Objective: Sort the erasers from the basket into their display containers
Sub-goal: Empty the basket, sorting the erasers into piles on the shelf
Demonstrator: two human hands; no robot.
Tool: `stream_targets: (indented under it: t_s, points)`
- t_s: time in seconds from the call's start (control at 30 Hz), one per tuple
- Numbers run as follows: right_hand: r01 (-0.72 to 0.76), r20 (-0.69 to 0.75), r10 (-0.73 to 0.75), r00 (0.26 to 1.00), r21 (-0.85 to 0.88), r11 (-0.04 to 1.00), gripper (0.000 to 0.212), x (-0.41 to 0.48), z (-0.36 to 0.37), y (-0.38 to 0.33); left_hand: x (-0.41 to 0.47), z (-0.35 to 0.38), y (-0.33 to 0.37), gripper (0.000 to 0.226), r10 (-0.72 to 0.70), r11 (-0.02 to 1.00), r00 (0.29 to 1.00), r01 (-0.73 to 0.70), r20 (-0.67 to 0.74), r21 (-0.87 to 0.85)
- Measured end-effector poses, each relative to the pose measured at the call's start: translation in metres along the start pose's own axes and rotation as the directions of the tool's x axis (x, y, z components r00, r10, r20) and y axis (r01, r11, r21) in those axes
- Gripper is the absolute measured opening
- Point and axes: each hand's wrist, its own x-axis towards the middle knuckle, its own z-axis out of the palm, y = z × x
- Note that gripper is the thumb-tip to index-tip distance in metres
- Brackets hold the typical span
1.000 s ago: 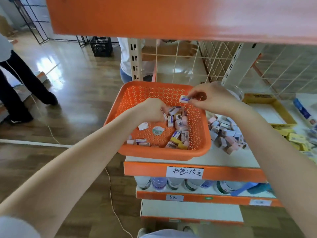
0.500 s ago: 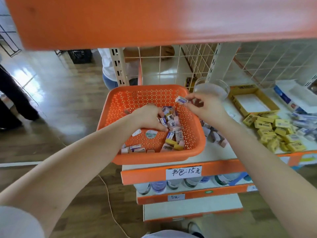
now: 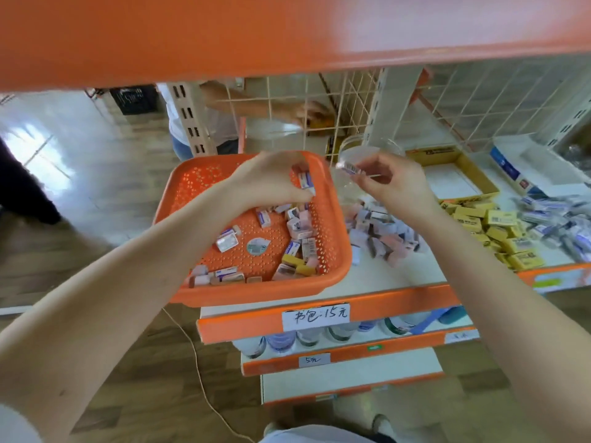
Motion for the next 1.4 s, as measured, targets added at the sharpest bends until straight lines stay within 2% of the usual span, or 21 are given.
stream_targets:
  t_s: [0.2, 0.4, 0.67, 0.8, 0.87, 0.97, 1.17, 1.27, 1.4]
  points:
    - [-0.106, -0.02, 0.105, 0.994, -0.11, 0.988, 0.012, 0.0, -0.07, 0.048, 0.036, 0.014, 0.077, 0.049, 0.141, 0.99, 0.99, -0.14, -0.02, 0.014]
    - [-0.136, -0.055, 0.132, 0.99, -0.094, 0.986, 0.019, -0.02, -0.152, 0.092, 0.084, 0.044, 0.148, 0.052, 0.193, 0.981, 0.981, -0.193, 0.002, -0.023]
    - [-0.284, -0.25, 0.233, 0.94, -0.194, 0.939, 0.012, -0.076, -0.267, 0.167, 0.122, 0.11, 0.269, 0.05, 0.393, 0.912, 0.919, -0.387, 0.019, -0.136]
    - [-0.334, -0.227, 0.278, 0.933, -0.261, 0.906, 0.014, -0.097, -0.302, 0.203, 0.136, 0.144, 0.314, 0.055, 0.439, 0.896, 0.897, -0.432, 0.051, -0.105]
    - [-0.318, -0.165, 0.278, 0.946, -0.322, 0.892, 0.018, -0.104, -0.309, 0.219, 0.142, 0.156, 0.328, 0.056, 0.427, 0.902, 0.902, -0.419, 0.068, -0.106]
    - [-0.271, -0.104, 0.25, 0.963, -0.361, 0.892, 0.013, -0.112, -0.309, 0.234, 0.145, 0.171, 0.341, 0.052, 0.414, 0.909, 0.905, -0.405, 0.099, -0.102]
    - [-0.12, -0.218, 0.05, 0.975, -0.319, 0.94, 0.011, -0.114, -0.299, 0.246, 0.138, 0.186, 0.346, 0.035, 0.321, 0.928, 0.947, -0.317, -0.012, -0.197]
    - [-0.033, -0.214, -0.043, 0.976, -0.337, 0.941, 0.009, -0.11, -0.294, 0.251, 0.133, 0.186, 0.345, 0.031, 0.27, 0.932, 0.961, -0.276, -0.055, -0.235]
    - [0.008, -0.203, -0.086, 0.975, -0.357, 0.934, 0.008, -0.101, -0.291, 0.25, 0.116, 0.18, 0.341, 0.03, 0.24, 0.936, 0.965, -0.26, -0.109, -0.238]
